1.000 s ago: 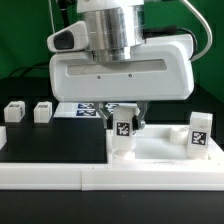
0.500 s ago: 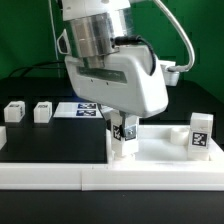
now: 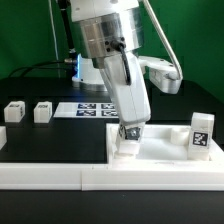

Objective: Assemble square table

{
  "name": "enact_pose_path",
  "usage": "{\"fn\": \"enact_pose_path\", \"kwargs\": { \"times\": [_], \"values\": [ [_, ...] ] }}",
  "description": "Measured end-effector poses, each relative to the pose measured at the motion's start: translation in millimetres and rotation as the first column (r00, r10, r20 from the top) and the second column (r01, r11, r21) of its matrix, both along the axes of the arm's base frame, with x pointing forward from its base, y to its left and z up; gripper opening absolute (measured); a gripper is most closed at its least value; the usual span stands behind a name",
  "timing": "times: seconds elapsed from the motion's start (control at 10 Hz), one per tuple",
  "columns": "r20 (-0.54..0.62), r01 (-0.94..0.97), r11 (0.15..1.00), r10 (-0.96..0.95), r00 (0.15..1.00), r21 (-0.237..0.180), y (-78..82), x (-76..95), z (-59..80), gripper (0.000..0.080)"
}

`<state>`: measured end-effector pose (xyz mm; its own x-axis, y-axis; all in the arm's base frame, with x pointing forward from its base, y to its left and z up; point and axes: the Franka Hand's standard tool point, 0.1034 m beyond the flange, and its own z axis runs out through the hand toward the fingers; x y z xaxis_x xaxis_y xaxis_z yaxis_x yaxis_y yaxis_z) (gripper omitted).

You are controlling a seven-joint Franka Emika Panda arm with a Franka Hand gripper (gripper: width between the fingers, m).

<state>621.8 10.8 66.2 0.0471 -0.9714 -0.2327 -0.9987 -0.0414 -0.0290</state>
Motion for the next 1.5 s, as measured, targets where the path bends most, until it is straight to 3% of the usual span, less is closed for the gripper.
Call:
{"fn": "enact_pose_path", "kwargs": {
  "times": [0.1,0.2,0.3,0.4,0.9,1.1,1.2,1.4,1.5],
  "values": [
    [0.011,-0.050,0.999,0.050,0.999,-0.001,0.3,-0.1,-0.3,0.0295],
    [0.012,-0.053,0.999,0.053,0.999,-0.001,0.8,-0.1,-0.2,0.0473],
    [0.054,-0.219,0.976,0.219,0.974,-0.019,0.4,-1.1,1.2,0.0473],
    [0.086,-0.412,0.909,0.416,0.905,-0.057,4.3,-1.8,4.2,0.0608],
    [0.142,-0.692,0.715,0.699,0.701,-0.101,7.8,-2.3,3.5,0.0648],
    [0.159,-0.809,0.571,0.819,0.551,-0.139,-3.4,-2.4,2.7,0.0648],
    [0.148,-0.897,0.396,0.917,0.371,-0.198,-9.7,0.4,3.7,0.0648],
    [0.103,-0.948,0.148,0.987,0.123,-0.282,-5.2,7.3,5.8,0.0648],
    [0.094,-0.950,0.073,0.994,0.046,-0.302,-4.1,7.9,4.0,0.0648]
  ]
}}
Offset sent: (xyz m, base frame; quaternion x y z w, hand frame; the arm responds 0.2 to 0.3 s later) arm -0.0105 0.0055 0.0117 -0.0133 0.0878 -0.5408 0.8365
